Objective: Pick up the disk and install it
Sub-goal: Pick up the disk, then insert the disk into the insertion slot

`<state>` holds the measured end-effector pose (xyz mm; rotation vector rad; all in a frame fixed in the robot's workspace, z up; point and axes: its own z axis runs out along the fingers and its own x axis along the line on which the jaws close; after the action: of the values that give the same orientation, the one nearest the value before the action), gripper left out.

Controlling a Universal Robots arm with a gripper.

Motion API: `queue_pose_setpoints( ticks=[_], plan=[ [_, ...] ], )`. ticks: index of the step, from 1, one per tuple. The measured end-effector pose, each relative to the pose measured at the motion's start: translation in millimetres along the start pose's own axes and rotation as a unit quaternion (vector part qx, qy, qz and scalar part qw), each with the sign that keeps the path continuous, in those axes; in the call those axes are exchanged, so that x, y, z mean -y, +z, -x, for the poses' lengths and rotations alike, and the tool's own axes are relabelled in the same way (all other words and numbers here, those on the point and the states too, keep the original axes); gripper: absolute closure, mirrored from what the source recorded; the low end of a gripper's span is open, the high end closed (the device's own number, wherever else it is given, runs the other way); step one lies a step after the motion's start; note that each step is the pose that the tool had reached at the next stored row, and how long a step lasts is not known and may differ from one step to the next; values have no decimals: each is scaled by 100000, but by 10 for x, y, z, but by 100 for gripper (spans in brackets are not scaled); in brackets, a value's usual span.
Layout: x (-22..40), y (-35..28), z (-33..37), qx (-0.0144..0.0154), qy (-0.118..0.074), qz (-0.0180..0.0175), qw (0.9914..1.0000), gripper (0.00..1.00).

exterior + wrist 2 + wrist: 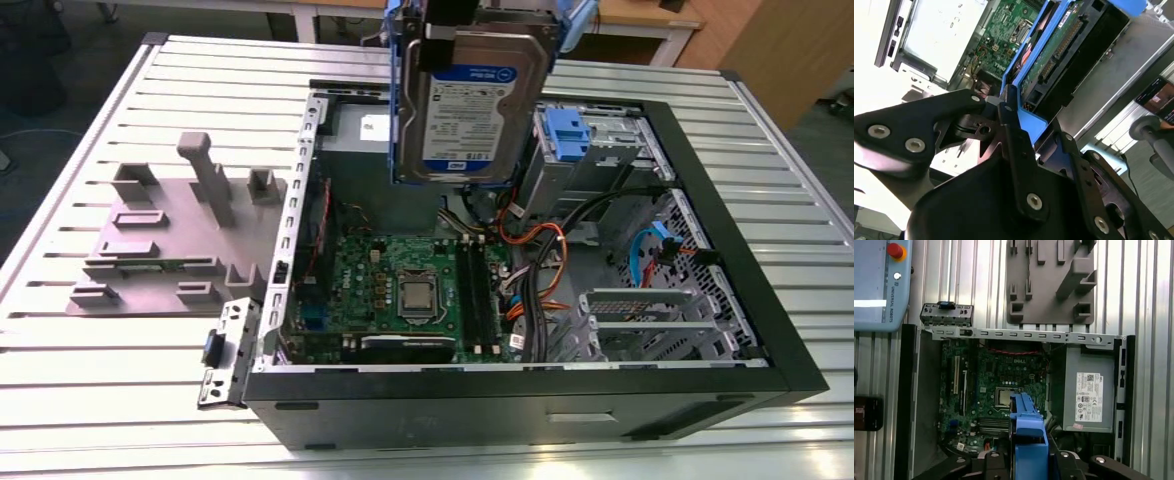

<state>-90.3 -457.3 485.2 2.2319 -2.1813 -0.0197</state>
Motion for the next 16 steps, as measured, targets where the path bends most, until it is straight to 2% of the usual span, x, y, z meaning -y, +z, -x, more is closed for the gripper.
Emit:
queue_pose_setpoints(
  ticks=[7,9,14,16],
  plan=[
    [13,0,0,-4,6,2,100000,64],
    [40,-1,-4,-6,2,3,100000,64],
    [40,-1,-13,-5,4,0,100000,64],
    [39,4,-39,-3,3,1,100000,64]
  ],
)
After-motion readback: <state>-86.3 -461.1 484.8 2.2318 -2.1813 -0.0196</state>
